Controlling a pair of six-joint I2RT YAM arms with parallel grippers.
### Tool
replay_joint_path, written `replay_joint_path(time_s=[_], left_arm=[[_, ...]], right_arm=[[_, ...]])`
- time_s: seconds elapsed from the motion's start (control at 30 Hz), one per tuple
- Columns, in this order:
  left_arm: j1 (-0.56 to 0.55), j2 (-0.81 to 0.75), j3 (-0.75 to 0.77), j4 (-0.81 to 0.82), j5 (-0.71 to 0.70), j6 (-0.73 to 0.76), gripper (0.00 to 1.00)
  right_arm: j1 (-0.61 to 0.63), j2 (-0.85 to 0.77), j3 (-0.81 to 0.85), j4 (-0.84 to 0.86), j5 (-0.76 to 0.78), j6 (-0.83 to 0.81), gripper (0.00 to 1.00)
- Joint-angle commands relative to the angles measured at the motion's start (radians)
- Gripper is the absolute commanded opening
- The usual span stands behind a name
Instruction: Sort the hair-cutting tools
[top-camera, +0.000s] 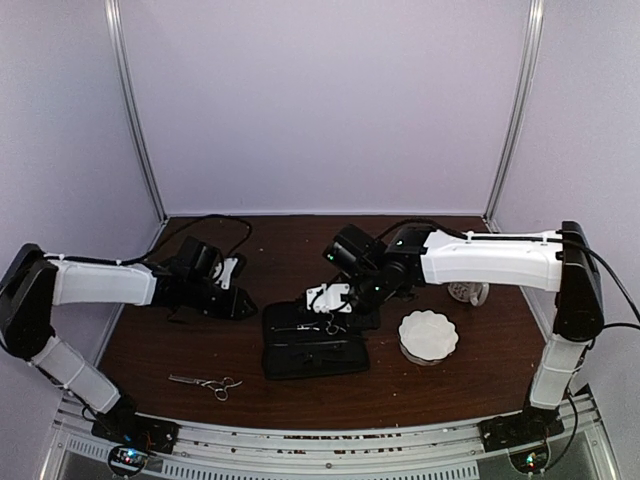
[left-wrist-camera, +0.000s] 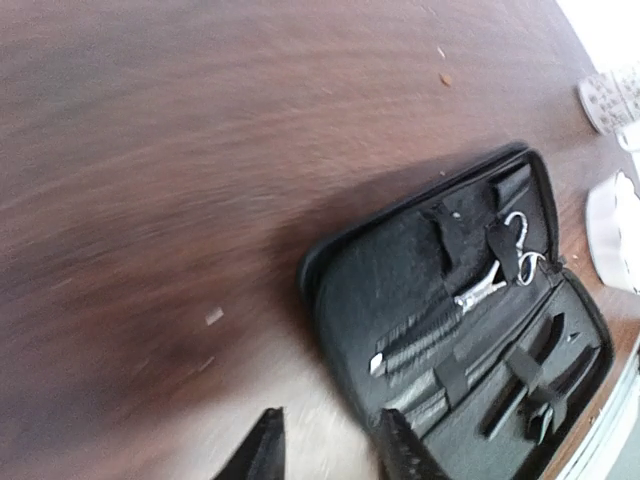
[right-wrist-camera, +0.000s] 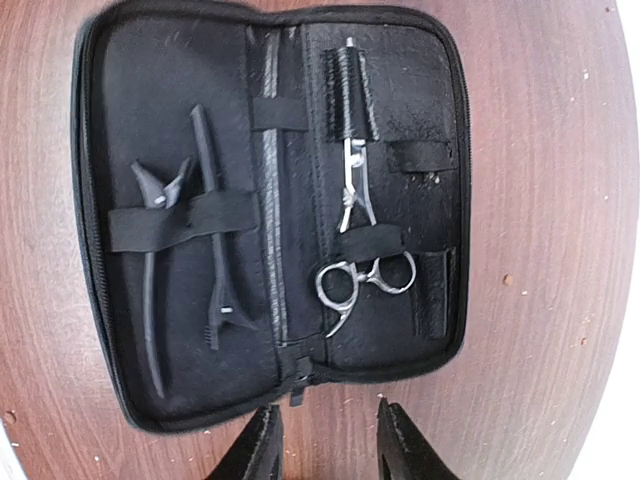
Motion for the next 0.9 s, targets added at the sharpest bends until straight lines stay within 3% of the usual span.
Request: replay_joint_path(time_s=[0.0, 0.2, 0.47, 0.5, 0.53, 0.57, 0.87], left_arm=[[-0.007, -0.197, 0.033, -0.264, -0.195, -0.005, 0.37], [-0.056, -0.431, -0.024, -0.509, -0.267, -0.120, 0.41], [-0.251, -0.607, -0.094, -0.764, -0.323, -0.419, 0.49], [-0.285, -0.614, -0.109, -0.770, -0.332, -0.485, 0.60], [-0.303, -0.625, -0.128, -0.761, -0.334, -0.545, 0.80], [-0.314, -0.633, -0.149, -0.737, -0.326, -0.588, 0.88], [-0.320, -0.704, -0.359, -0.561, -0.287, -0.896, 0.86]], right_arm=[[0.004, -0.013, -0.014, 0.007, -0.030, 0.011, 0.33], [0.006, -0.039, -0.032, 0.016, -0.049, 0.008, 0.33], [0.018, -0.047, -0.042, 0.010, -0.067, -0.003, 0.33], [0.019, -0.048, -0.043, 0.011, -0.072, -0.006, 0.33], [0.021, -0.048, -0.046, 0.011, -0.077, -0.008, 0.33], [0.022, -0.048, -0.047, 0.011, -0.079, -0.010, 0.33], [0.037, -0.043, -0.057, 0.009, -0.071, -0.020, 0.33]])
